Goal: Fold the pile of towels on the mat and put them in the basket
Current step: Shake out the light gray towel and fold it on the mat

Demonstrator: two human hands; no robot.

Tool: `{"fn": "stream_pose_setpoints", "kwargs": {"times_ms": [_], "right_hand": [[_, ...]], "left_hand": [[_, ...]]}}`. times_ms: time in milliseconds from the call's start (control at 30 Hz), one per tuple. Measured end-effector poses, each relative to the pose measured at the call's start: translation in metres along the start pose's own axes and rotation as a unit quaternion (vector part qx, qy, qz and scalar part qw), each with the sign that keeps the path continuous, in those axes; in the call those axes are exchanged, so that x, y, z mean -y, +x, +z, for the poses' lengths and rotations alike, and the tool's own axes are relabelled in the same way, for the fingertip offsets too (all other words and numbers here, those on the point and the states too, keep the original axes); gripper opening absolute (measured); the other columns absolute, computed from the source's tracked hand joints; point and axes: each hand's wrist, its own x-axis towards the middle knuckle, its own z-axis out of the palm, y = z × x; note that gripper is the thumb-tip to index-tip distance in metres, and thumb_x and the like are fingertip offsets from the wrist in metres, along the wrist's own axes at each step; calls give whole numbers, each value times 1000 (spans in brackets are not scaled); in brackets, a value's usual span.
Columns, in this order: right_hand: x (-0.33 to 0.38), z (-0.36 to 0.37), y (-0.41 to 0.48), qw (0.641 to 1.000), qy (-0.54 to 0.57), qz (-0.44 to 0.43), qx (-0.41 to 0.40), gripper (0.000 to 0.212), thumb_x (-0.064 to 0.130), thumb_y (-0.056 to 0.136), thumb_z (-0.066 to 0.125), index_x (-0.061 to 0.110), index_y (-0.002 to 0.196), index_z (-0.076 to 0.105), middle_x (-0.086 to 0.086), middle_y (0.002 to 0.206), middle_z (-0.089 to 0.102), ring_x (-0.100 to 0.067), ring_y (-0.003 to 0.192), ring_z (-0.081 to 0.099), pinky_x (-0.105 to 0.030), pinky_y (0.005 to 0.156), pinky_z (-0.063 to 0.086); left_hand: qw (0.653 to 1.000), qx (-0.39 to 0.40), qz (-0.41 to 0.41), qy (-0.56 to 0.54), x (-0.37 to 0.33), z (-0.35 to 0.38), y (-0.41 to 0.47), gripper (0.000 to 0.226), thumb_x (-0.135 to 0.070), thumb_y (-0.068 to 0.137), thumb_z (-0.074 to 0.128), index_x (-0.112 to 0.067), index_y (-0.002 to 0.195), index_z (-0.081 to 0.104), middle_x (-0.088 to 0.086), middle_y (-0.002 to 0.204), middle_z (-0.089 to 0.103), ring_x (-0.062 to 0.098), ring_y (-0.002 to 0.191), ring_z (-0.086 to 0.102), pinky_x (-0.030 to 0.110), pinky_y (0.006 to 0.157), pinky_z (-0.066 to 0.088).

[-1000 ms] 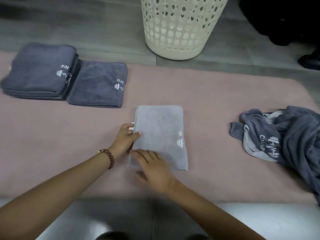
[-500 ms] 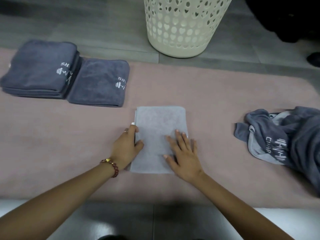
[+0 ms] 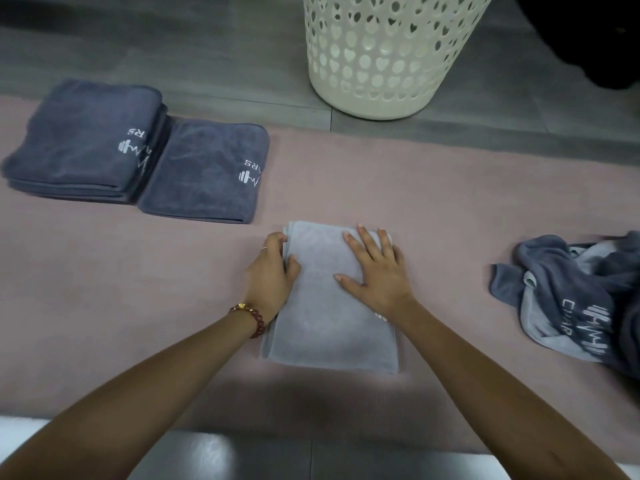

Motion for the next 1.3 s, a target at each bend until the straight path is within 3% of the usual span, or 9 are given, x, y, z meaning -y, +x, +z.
{"fn": "stream_pose_setpoints", "kwargs": {"times_ms": [133,333,633,700,767,900,1033,1167,1300], "right_hand": [[3,-9,0,999,-6,-20,41,93,84,67,7,40,148,-1,7,159,-9,-28,145,-13,-57,112,-6],[17,0,-45,994,27,-96,-41,75,70,86,18,29,149,20,-5,159,7,-25,144,-8,-49,114,-8],[23,20,-94,989,143,-8,-34,67,61,92,29,27,149,21,-4,159,2,-18,145,-4,-34,116,8],[27,10,-94,959,270,55,-70,65,32,86,60,21,144,34,-11,153,11,-23,141,14,-15,110,19],[27,1,-92,914,367,123,-119,62,0,75,63,16,133,45,-11,136,27,-25,128,32,-2,98,26],[22,-15,-76,852,481,178,-107,57,-3,67,63,30,111,48,-6,120,42,-22,102,53,-25,89,48],[23,-30,-66,817,557,147,-29,53,-9,75,62,24,114,49,3,107,53,-10,83,55,-10,65,46],[26,-39,-61,755,632,161,69,51,-7,80,60,26,119,54,-5,120,56,-20,100,60,-29,81,53],[22,-44,-59,780,602,155,76,49,-5,81,61,28,118,59,-2,130,54,-22,112,58,-35,90,52]], "left_hand": [[987,-43,105,117,-3,0,5,53,-10,78,44,-9,131,45,19,126,47,35,111,47,43,92,38],[889,138,334,281,11,1,1,57,-40,90,33,-21,144,35,5,153,28,26,142,21,48,110,12],[913,204,238,262,8,-9,-7,74,-60,86,20,-24,150,12,5,159,-1,22,145,-8,51,116,6],[954,161,157,199,2,-17,-26,83,-60,82,35,-15,149,17,16,156,7,29,144,3,44,116,8],[986,101,62,122,2,-24,-46,80,-46,75,60,-10,141,30,18,141,28,34,131,28,41,109,26],[985,162,-56,-12,5,-38,-67,79,-39,61,73,-19,125,31,5,122,41,25,109,50,43,92,47],[980,175,-90,-26,2,-33,-66,88,-25,59,81,-13,129,29,9,123,41,25,110,48,37,95,43],[963,199,-151,-106,1,-29,-61,81,-20,60,81,-9,125,33,3,114,50,20,106,52,35,89,47],[953,217,-151,-146,-11,-27,-59,44,-6,72,75,-5,111,55,-1,107,59,15,97,57,15,68,46]]}}
